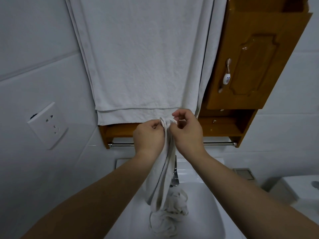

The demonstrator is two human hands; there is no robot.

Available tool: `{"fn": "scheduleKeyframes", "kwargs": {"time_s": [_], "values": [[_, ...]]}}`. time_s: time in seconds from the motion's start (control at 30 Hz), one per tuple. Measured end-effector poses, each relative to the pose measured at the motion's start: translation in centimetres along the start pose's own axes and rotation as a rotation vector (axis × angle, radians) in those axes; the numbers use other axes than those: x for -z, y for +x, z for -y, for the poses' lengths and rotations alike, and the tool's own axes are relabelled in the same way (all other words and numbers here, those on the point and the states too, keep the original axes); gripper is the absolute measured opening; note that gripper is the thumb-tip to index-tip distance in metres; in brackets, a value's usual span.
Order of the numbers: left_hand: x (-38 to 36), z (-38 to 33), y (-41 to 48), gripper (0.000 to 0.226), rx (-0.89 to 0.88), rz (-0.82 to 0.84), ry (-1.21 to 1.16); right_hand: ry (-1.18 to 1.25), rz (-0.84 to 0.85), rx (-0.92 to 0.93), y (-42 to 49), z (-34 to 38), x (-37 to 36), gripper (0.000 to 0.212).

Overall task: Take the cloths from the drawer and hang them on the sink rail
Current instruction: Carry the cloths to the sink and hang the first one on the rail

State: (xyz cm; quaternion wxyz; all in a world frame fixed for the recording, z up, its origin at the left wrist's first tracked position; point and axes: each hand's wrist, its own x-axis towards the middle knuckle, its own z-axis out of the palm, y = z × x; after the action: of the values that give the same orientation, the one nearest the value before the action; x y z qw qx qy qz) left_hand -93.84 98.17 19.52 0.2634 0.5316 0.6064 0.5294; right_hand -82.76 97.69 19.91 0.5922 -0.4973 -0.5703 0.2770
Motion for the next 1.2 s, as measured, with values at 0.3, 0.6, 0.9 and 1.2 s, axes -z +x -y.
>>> {"fn": "scheduleKeyframes", "kwargs": {"time_s": [0.3, 0.6, 0.9, 1.2], "values": [[0.3, -0.5, -0.3, 0.028, -0.024, -0.05, 0.15, 0.034, 0.058, 0.005, -0.3, -0.4, -0.3, 0.027], [0.8, -0.2, -0.2, 0.013, -0.039, -0.006, 0.165, 0.235, 0.276, -0.167, 0.5, -1.2, 0.8, 0.04], [1.2, 1.5, 0.7, 0.017, -0.231, 0.128, 0.286, -0.051, 0.461, 0.038, 1.3, -2.5, 1.7, 0.047], [1.7, 2.6, 2.1, 0.015, -0.21, 0.348, 0.206, -0.254, 0.373, 0.13, 0.6, -3.4, 1.7, 0.032]]}}
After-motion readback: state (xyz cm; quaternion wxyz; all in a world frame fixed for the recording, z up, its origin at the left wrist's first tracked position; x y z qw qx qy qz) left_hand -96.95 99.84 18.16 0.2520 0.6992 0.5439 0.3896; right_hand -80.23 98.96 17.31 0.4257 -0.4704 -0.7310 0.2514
